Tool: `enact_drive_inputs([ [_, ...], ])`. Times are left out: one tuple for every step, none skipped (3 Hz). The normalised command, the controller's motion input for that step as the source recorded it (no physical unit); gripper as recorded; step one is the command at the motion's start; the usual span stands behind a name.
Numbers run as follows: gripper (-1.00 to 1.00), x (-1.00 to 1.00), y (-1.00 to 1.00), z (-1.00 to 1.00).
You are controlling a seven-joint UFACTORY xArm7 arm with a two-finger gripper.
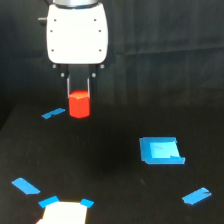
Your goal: Pick up the red object from the table
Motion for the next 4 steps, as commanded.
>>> enact_drive_inputs([
  [-1.0, -0.4, 0.27, 1.0],
  [-0.91, -0.19, 0.15, 1.0],
  [-0.57, -0.11, 0.57, 0.4],
  [-0.69, -0.09, 0.68, 0.53],
])
